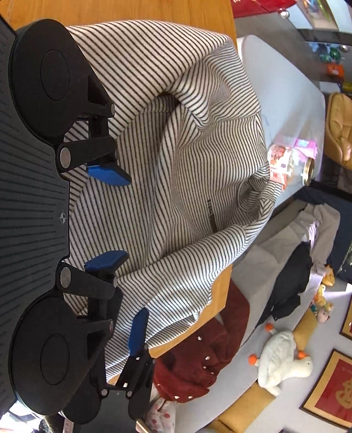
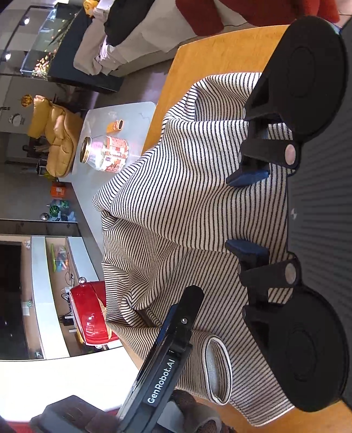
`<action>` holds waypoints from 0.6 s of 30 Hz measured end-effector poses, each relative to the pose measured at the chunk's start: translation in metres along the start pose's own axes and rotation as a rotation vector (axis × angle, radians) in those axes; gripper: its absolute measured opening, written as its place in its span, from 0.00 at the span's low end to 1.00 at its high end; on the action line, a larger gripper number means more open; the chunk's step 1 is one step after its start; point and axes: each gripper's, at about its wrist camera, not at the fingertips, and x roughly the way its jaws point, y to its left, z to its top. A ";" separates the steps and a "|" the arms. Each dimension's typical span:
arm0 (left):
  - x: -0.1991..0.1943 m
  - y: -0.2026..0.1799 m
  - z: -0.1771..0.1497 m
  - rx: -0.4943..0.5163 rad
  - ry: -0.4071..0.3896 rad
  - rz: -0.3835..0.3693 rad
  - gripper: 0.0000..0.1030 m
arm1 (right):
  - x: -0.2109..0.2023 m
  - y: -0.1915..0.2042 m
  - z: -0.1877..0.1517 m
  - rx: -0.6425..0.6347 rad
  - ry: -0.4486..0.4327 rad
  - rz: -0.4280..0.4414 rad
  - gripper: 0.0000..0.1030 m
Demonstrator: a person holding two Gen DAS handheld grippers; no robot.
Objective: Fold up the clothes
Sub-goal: 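Lift the shirt with both grippers and unfold it flat across the table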
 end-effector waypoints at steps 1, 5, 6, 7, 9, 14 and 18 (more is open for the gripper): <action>-0.006 -0.001 -0.006 0.013 0.005 0.003 0.55 | -0.006 0.002 -0.002 -0.002 0.008 0.010 0.30; -0.034 0.004 -0.032 0.007 0.022 -0.019 0.55 | -0.037 0.021 -0.023 -0.039 0.052 0.091 0.22; -0.042 0.007 -0.040 -0.010 0.029 -0.032 0.55 | -0.045 0.025 -0.027 -0.046 0.057 0.103 0.11; -0.050 0.009 -0.048 -0.029 0.038 -0.046 0.55 | -0.053 0.027 -0.030 -0.052 0.060 0.110 0.05; -0.064 0.013 -0.063 -0.058 0.055 -0.072 0.55 | -0.067 0.024 -0.031 -0.035 0.046 0.108 0.03; -0.086 0.013 -0.086 -0.089 0.079 -0.101 0.55 | -0.079 0.000 -0.011 -0.056 -0.082 -0.175 0.03; -0.092 0.009 -0.097 -0.112 0.094 -0.111 0.58 | -0.070 -0.025 0.004 -0.010 -0.118 -0.316 0.03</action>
